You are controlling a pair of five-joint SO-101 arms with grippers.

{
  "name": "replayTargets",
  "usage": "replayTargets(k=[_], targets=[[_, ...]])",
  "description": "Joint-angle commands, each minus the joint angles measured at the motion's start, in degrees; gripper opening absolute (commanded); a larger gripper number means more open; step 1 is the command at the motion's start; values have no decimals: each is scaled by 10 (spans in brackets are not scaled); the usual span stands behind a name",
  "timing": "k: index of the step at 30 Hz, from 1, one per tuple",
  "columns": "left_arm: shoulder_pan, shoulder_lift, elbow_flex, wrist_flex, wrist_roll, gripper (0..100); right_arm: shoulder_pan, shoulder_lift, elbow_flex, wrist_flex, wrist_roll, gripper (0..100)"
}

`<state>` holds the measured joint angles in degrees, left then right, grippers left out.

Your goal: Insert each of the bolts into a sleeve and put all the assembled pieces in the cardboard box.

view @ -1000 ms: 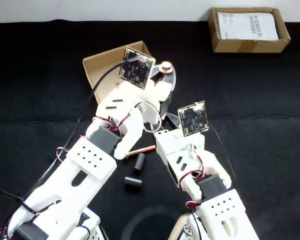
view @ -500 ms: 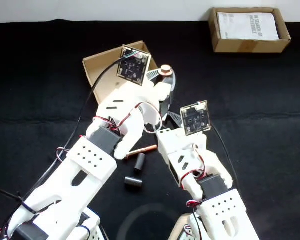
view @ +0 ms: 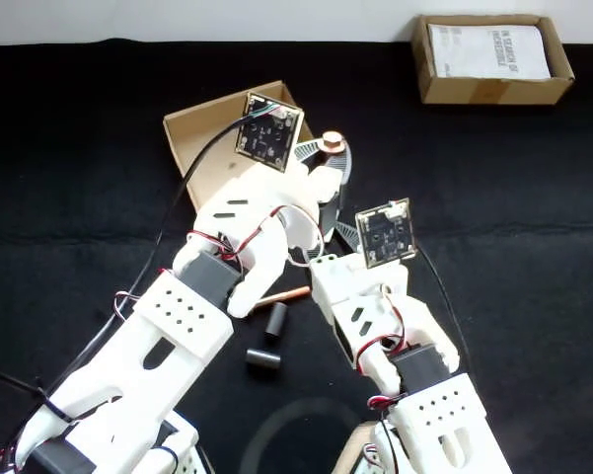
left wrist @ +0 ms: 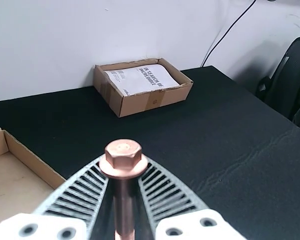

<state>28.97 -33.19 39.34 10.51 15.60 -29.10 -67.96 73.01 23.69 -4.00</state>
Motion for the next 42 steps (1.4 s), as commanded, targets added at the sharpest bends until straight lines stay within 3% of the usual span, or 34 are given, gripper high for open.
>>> replayTargets(k=[1, 37, 42], targets=[[3, -7, -22, 1, 3, 9, 7, -21, -8, -1, -1, 7], [18, -2, 7, 21, 36, 9, 25, -19, -23, -7, 0, 7], [15, -7, 0, 84, 35, 63, 25, -18, -30, -6, 0, 7]])
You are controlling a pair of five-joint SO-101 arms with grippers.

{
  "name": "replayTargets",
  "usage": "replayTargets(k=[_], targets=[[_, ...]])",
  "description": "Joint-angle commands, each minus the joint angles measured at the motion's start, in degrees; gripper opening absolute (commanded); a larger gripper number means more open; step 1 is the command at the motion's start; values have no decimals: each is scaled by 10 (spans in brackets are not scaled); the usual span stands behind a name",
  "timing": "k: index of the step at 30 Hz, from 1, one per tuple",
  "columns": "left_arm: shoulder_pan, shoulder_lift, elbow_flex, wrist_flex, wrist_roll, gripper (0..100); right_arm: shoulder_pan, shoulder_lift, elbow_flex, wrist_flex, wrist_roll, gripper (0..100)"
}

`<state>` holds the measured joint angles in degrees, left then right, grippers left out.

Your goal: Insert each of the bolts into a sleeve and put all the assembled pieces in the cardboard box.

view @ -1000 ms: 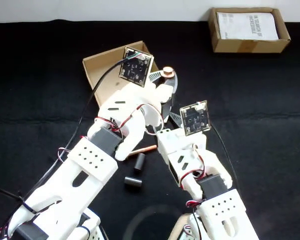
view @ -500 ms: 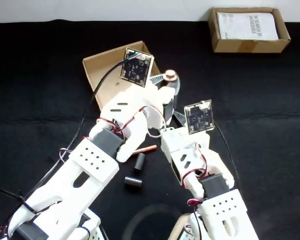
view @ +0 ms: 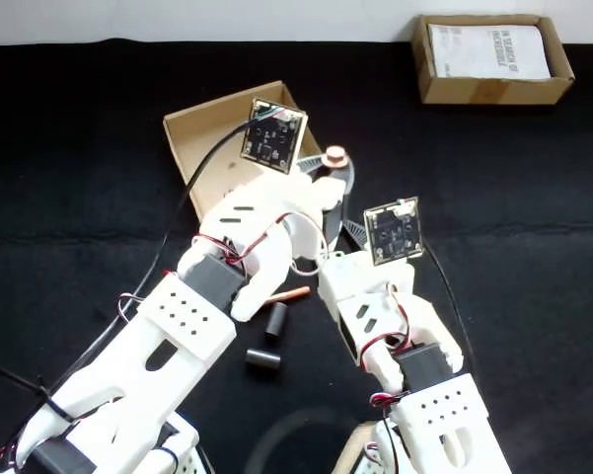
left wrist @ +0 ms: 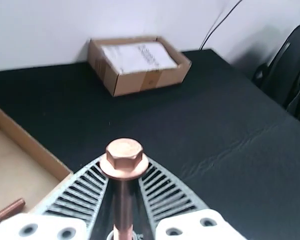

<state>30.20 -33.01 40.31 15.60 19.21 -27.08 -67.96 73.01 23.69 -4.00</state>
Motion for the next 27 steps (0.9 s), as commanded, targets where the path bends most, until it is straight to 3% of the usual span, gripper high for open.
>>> replayTargets(k=[1, 6, 14, 22, 27], targets=[[4, -8, -10, 47, -1, 105, 5, -18, -30, -6, 0, 7], [6, -9, -32, 142, 2, 260, 5, -18, -30, -6, 0, 7], [1, -42, -129, 266, -2, 261, 6, -18, -33, -6, 0, 7], [1, -183, -153, 422, -100, 259, 7, -17, -33, -5, 0, 7], [1, -234, -128, 487, -113, 259, 7, -17, -33, -5, 0, 7]])
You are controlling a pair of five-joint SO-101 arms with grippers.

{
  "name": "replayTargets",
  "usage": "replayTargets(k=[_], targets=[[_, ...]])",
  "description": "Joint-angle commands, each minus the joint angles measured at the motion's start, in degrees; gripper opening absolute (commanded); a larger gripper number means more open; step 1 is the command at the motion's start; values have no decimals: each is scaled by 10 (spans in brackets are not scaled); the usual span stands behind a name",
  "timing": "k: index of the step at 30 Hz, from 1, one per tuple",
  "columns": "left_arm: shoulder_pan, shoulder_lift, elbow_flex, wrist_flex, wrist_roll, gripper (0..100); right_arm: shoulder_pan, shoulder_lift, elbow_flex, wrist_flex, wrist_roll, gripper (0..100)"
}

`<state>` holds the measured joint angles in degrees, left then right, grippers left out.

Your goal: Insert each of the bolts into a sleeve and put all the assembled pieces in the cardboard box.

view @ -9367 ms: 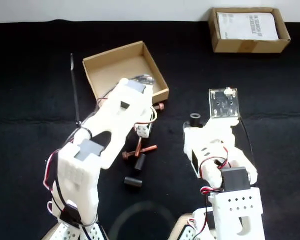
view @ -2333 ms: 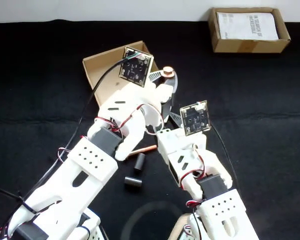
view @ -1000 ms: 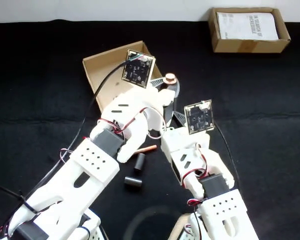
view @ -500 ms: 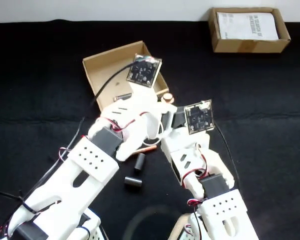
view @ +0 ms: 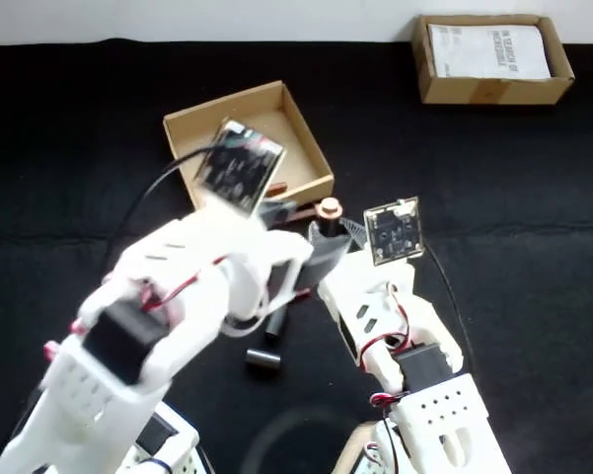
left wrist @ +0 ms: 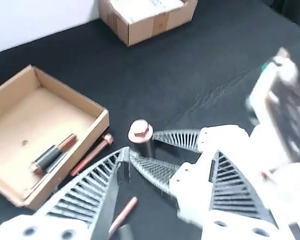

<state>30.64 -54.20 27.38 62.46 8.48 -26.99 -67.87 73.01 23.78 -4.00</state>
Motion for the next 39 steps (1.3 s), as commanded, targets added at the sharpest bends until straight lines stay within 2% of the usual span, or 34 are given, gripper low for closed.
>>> replayTargets(k=[1, 5, 11, 14, 19, 26, 33, 39], targets=[[-4, -23, 7, 19, -5, 259, 7, -18, -34, -6, 0, 7], [-42, -56, 8, 21, -7, 234, 10, -17, -49, 0, 0, 7], [-148, -130, 12, 21, -31, 7, 30, 41, -169, 52, 25, 7], [-182, -169, 12, 22, -77, 19, 30, 116, -258, 65, 58, 7], [-240, -275, 53, 22, -89, 8, 15, 297, -422, 67, 149, 7], [-360, -504, 206, 22, -89, 8, -8, 575, -627, 67, 289, 7], [-508, -497, 223, 98, -86, 8, -39, 811, -778, 67, 502, 7], [-570, -499, 274, 118, -86, 8, -75, 945, -858, 67, 592, 7]])
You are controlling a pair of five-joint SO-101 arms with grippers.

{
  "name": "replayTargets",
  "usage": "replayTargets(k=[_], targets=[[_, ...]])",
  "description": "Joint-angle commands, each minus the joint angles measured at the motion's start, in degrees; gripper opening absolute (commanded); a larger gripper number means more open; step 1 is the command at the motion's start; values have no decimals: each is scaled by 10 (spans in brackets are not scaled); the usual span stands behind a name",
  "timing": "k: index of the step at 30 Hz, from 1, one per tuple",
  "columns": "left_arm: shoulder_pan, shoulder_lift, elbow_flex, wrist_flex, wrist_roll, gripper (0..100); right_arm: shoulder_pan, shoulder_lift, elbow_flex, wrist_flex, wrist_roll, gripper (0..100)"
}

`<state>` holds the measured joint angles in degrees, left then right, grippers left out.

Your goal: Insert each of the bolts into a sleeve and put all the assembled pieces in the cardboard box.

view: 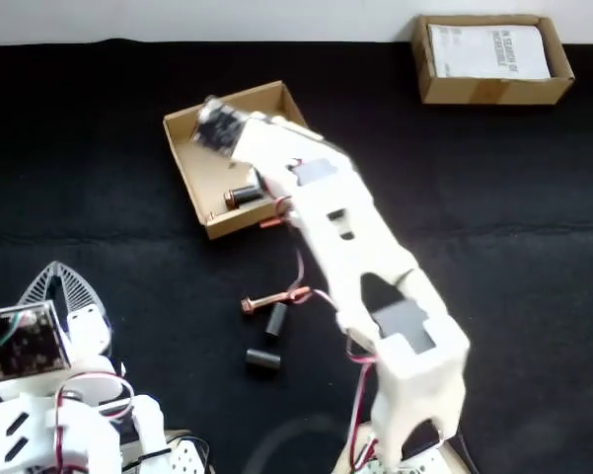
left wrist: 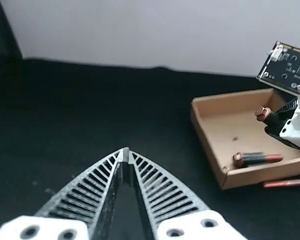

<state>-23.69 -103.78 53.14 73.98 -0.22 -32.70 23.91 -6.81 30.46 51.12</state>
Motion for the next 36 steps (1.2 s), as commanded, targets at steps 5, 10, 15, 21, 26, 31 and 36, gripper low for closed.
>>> replayTargets(k=[5, 10, 15, 21, 26, 31, 36], targets=[[-36, -4, 53, 4, -1, 8, -31, 80, -81, 33, 75, 67], [-35, -4, 74, 0, -1, 8, -36, 80, -105, 103, 73, 166], [-35, -4, 81, 0, -1, 8, -27, 63, -174, 192, 16, 166], [-35, -3, 82, 4, -1, 8, -36, -7, -287, 393, -105, 166], [-34, -2, 87, 5, 1, 8, -49, -62, -364, 554, -243, 166], [-19, -2, 130, 11, 1, 8, -58, -92, -421, 671, -407, 166], [8, -2, 143, 58, 1, 8, -55, -127, -423, 707, -599, 166]])
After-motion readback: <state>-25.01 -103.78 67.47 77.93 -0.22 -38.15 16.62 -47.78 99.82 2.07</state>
